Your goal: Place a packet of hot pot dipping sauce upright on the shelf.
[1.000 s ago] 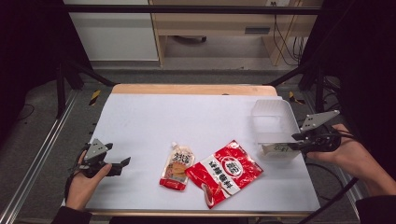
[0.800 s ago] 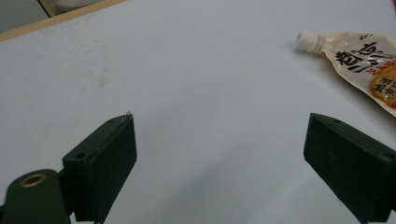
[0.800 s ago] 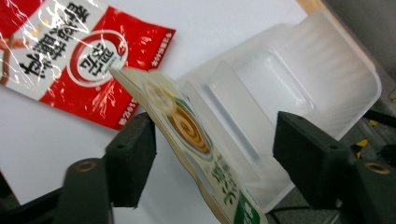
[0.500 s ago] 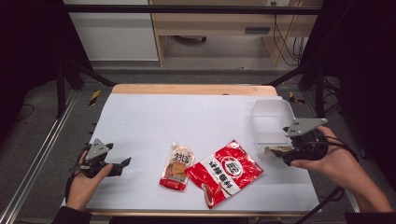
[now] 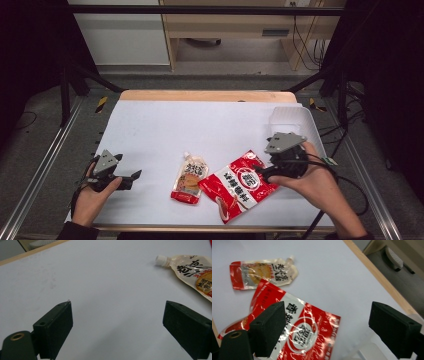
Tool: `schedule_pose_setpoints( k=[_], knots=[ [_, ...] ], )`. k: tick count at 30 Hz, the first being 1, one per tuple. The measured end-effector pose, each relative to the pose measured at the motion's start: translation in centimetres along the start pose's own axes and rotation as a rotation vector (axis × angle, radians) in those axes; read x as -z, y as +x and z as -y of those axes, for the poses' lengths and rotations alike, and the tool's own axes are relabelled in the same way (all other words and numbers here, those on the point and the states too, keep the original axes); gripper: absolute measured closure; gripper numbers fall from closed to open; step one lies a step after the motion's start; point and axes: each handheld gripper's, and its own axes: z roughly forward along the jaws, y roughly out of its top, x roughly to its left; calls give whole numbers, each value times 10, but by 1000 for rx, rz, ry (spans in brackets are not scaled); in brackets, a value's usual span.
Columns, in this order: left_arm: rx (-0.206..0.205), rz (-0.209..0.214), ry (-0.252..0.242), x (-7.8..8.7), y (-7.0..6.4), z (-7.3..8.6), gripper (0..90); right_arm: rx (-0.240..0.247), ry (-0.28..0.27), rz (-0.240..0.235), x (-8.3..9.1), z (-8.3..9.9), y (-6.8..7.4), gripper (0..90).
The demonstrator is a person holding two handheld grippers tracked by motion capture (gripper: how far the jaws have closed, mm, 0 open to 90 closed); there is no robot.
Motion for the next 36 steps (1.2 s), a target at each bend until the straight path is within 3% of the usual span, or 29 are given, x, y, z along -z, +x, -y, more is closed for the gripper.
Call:
schedule_pose_setpoints(
  k=[5,7,14,25,29,36],
  knots=[
    [-10,4,-2,-1,-2,-1,86,-17,23,-54,-32,-10,25,182],
    [-18,4,2,-1,-3,-1,85,-23,19,-81,-45,-14,33,253],
    [-41,5,0,-1,-8,-2,81,-84,29,-137,-96,-28,54,368],
    [-42,-4,0,-1,-8,-1,81,-188,70,-143,-163,-43,68,520],
    [-42,-11,0,-1,-9,-1,81,-162,107,-125,-181,-45,70,530],
    [-26,-13,2,-1,-6,0,81,-206,120,-128,-201,-40,65,551]
  ],
)
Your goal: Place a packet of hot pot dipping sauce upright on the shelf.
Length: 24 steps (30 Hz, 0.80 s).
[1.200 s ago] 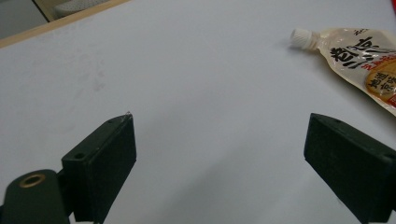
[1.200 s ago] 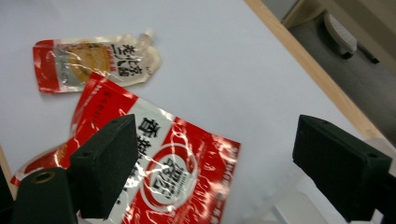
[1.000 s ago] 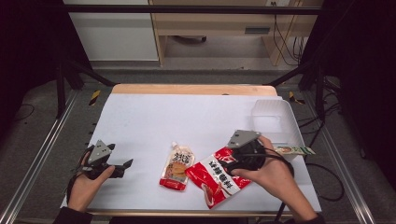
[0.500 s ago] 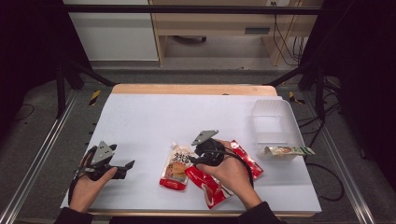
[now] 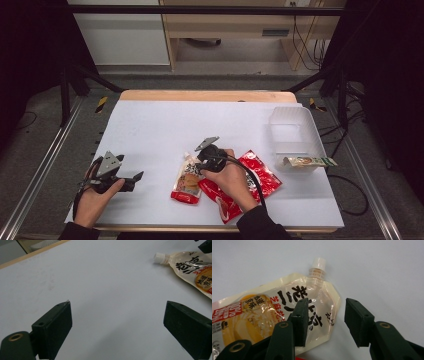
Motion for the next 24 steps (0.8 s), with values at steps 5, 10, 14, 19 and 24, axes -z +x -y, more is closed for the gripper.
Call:
schedule_pose_setpoints(
  k=[5,10,14,19,24],
  knots=[
    [-6,0,-3,0,-1,-1,81,-16,13,1,-7,0,-3,550],
    [-10,2,-1,0,-1,-1,81,-43,17,-4,-9,3,-7,545],
    [-11,3,-3,0,-1,-1,81,-54,19,-12,-12,5,-7,535],
    [-14,4,-1,0,-1,-1,81,-61,29,-13,-15,8,-7,523],
    [-12,5,-2,0,-1,-1,81,-97,29,-26,-15,11,-9,524]
  ],
)
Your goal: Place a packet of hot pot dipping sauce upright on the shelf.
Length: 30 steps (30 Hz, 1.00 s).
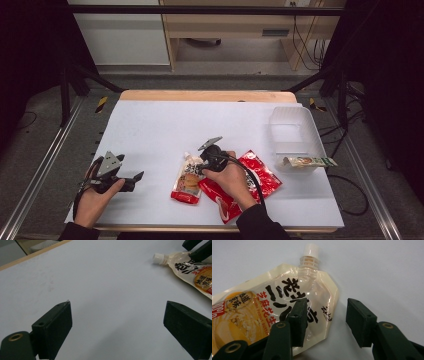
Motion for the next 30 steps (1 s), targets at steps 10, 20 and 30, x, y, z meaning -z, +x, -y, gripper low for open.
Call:
schedule_pose_setpoints(
  k=[10,20,30],
  knots=[
    [-8,5,4,0,-1,-1,81,-1,10,-18,0,2,6,607],
    [-7,7,3,-1,-1,-1,81,27,-7,-8,1,5,14,837],
    [-1,2,0,0,0,-1,81,98,-86,-8,8,-18,24,893]
  ],
)
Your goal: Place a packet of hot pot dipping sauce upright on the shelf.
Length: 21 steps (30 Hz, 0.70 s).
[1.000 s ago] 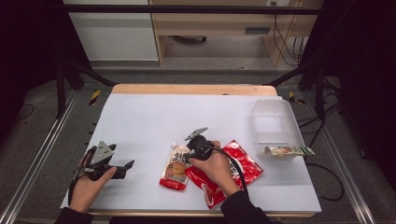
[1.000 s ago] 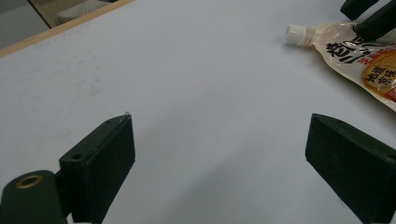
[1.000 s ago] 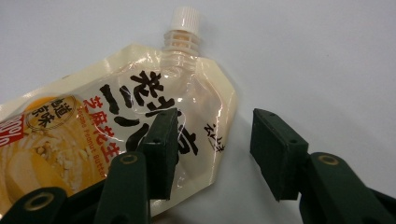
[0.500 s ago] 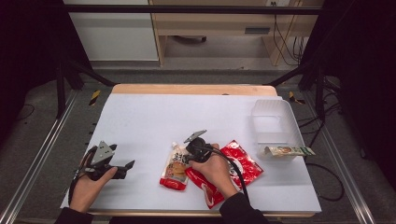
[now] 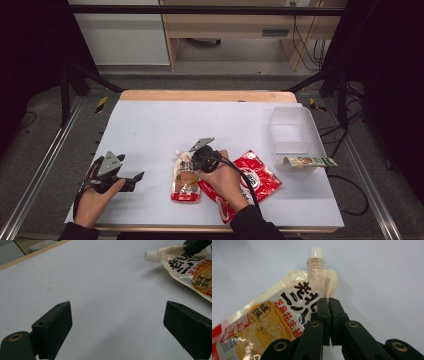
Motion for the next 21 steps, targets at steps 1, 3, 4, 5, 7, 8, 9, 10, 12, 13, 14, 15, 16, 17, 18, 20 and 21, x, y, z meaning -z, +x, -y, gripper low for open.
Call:
schedule_pose_setpoints(
  k=[1,3,4,5,7,8,9,10,12,13,14,15,16,17,18,20,21],
  knots=[
    [3,2,-2,0,0,0,79,11,-14,3,2,-4,1,894],
    [12,9,-4,1,1,0,78,28,-42,1,6,-11,1,895],
    [14,12,-4,1,1,0,78,26,-55,1,9,-14,2,895],
    [17,14,-5,2,1,0,78,42,-66,-6,12,-17,2,896],
    [21,21,-7,3,1,-1,78,55,-77,-6,19,-22,3,897],
    [24,23,-9,4,1,-1,78,66,-95,-9,23,-26,4,897],
    [29,26,-15,5,2,-2,78,69,-104,-17,27,-28,5,897],
    [32,30,-20,6,2,-2,78,76,-114,-19,31,-30,6,898],
    [26,45,-30,8,1,-4,78,100,-128,-27,37,-34,9,898],
    [10,52,-31,9,0,-5,78,109,-135,-24,40,-35,11,899],
    [-9,60,-38,11,-1,-8,78,118,-140,-18,42,-36,12,899],
    [-3,65,-52,12,-3,-10,78,129,-148,-17,45,-37,14,899],
    [-1,78,-69,14,-4,-13,78,126,-157,-28,47,-38,15,899],
    [-5,87,-72,15,-5,-16,78,123,-170,-40,51,-39,17,899],
    [-11,93,-65,15,-6,-19,78,134,-173,-41,53,-39,18,900],
    [-16,101,-66,17,-9,-24,79,138,-180,-40,57,-40,20,900],
    [-13,106,-69,17,-10,-26,79,143,-187,-45,60,-40,21,900]
  ],
)
